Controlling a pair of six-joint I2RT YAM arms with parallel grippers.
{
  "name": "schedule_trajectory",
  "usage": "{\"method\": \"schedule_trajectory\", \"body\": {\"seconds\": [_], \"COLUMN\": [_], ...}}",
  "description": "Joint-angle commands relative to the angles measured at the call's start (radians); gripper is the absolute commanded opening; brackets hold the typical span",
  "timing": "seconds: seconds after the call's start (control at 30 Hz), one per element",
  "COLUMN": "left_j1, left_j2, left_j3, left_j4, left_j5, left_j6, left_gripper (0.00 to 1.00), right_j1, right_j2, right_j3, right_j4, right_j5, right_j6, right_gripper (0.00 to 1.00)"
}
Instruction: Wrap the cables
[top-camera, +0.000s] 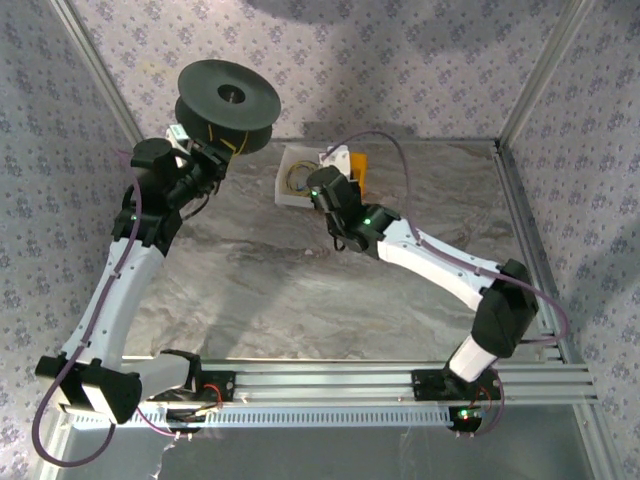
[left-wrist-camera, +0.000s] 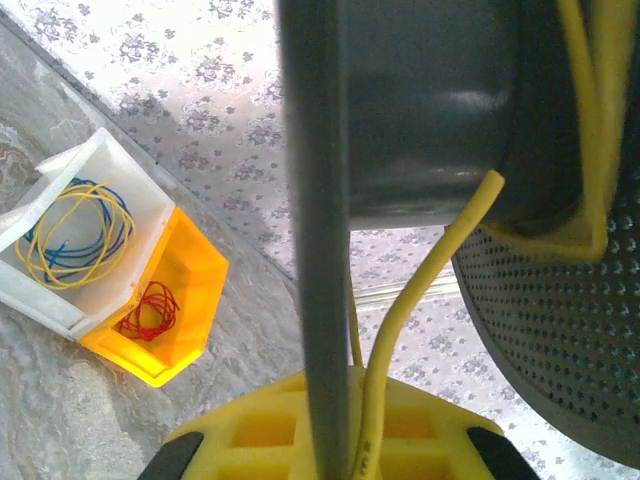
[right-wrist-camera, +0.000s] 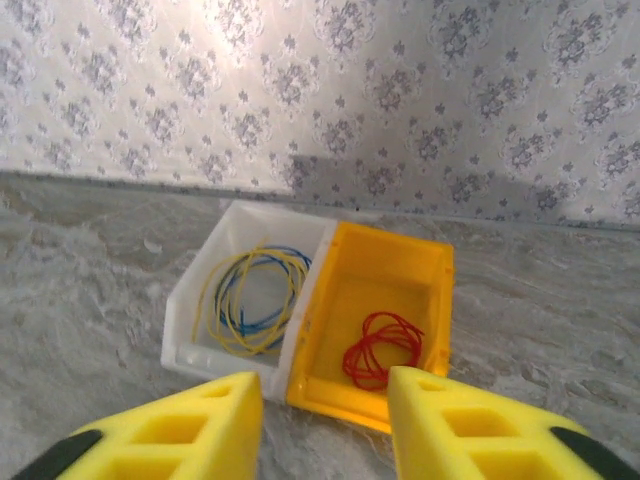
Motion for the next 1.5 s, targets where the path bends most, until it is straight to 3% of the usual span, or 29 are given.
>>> {"method": "schedule_trajectory", "body": {"seconds": [0.0, 0.07, 0.13, 0.23, 0.3, 0.37, 0.43, 0.57, 0.7, 0.77, 0.93, 1.2, 1.27, 1.47], "left_j1": [-0.004, -0.007, -0.007, -0.04, -0.08, -0.126, -0.15, -0.195, -0.239, -0.25, -0.336, -0.449, -0.479, -0.541], "left_j2": [-0.021, -0.004, 0.027, 0.063, 0.079, 0.08, 0.08, 0.084, 0.097, 0.106, 0.147, 0.15, 0.149, 0.171], "left_j3": [0.075, 0.101, 0.144, 0.205, 0.247, 0.248, 0.226, 0.183, 0.181, 0.187, 0.271, 0.289, 0.292, 0.302], "left_j4": [0.075, 0.043, -0.015, -0.132, -0.243, -0.289, -0.292, -0.252, -0.272, -0.302, -0.496, -0.594, -0.627, -0.683], "left_j5": [0.011, 0.049, 0.121, 0.183, 0.17, 0.155, 0.168, 0.247, 0.222, 0.177, -0.059, -0.224, -0.283, -0.419], "left_j6": [0.089, 0.16, 0.244, 0.41, 0.549, 0.663, 0.704, 0.764, 0.827, 0.854, 1.043, 1.255, 1.309, 1.402], "left_gripper": [0.0, 0.0, 0.0, 0.0, 0.0, 0.0, 0.0, 0.0, 0.0, 0.0, 0.0, 0.0, 0.0, 0.0], "right_j1": [-0.06, -0.117, -0.206, -0.356, -0.443, -0.487, -0.513, -0.517, -0.519, -0.522, -0.533, -0.619, -0.636, -0.649], "right_j2": [-0.123, -0.181, -0.242, -0.308, -0.33, -0.344, -0.352, -0.345, -0.353, -0.379, -0.4, -0.326, -0.283, -0.138], "right_j3": [-0.07, -0.121, -0.166, -0.238, -0.277, -0.316, -0.344, -0.373, -0.373, -0.35, -0.112, 0.038, 0.121, 0.327], "right_j4": [0.028, 0.033, 0.045, 0.083, 0.168, 0.279, 0.375, 0.515, 0.497, 0.393, -0.127, -0.28, -0.36, -0.555], "right_j5": [-0.154, -0.281, -0.494, -0.887, -1.152, -1.31, -1.387, -1.419, -1.407, -1.378, -1.184, -1.206, -1.205, -1.241], "right_j6": [-0.004, 0.005, 0.028, 0.069, 0.156, 0.248, 0.334, 0.449, 0.439, 0.365, 0.003, -0.096, -0.127, -0.17], "right_gripper": [0.48, 0.56, 0.68, 0.89, 0.98, 1.0, 1.0, 1.0, 1.0, 1.0, 1.0, 0.98, 0.94, 0.63]}}
